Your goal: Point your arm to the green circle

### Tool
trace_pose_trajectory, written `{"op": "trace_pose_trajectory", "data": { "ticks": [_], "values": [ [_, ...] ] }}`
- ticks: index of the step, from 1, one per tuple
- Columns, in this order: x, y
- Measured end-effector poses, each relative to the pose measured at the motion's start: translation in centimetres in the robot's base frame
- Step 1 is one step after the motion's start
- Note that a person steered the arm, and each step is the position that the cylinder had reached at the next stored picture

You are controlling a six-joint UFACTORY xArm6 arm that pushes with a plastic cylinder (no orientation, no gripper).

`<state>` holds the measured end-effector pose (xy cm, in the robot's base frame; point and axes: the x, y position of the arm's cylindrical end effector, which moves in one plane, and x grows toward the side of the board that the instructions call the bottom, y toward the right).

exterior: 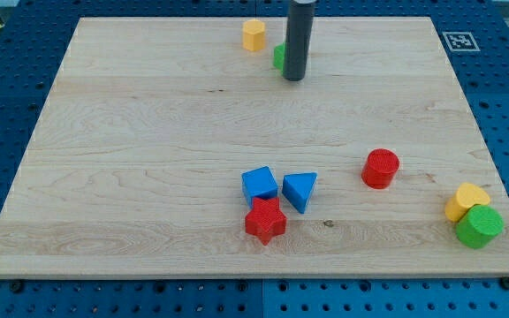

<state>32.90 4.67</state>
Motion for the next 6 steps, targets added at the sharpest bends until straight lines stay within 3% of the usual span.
{"op": "trace_pose_trajectory", "data": {
  "ticks": [3, 4, 6],
  "values": [
    [-5.2, -3.6],
    [-5.3, -4.4],
    [5.6, -2.6]
  ]
}}
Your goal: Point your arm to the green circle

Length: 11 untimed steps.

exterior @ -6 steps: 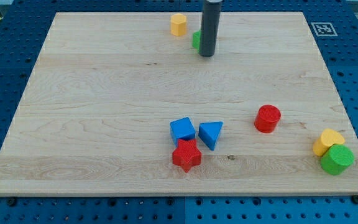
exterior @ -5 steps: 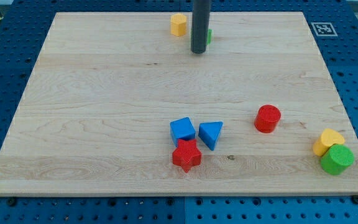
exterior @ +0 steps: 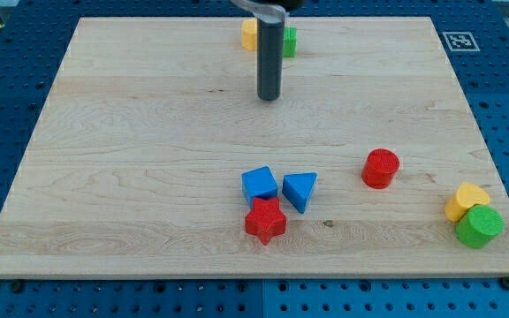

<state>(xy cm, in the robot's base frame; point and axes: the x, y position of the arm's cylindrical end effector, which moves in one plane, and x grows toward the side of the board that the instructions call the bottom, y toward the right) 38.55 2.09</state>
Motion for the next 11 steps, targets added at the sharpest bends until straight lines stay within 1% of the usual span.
{"op": "trace_pose_trajectory", "data": {
  "ticks": [1, 2, 3, 4, 5, 6, 11],
  "values": [
    [5.2, 0.1],
    [8.2, 0.2],
    [8.2, 0.2],
    [8.4, 2.0],
    [9.4, 5.1],
    [11.4, 6.7],
    [18.8, 12.9]
  ]
}}
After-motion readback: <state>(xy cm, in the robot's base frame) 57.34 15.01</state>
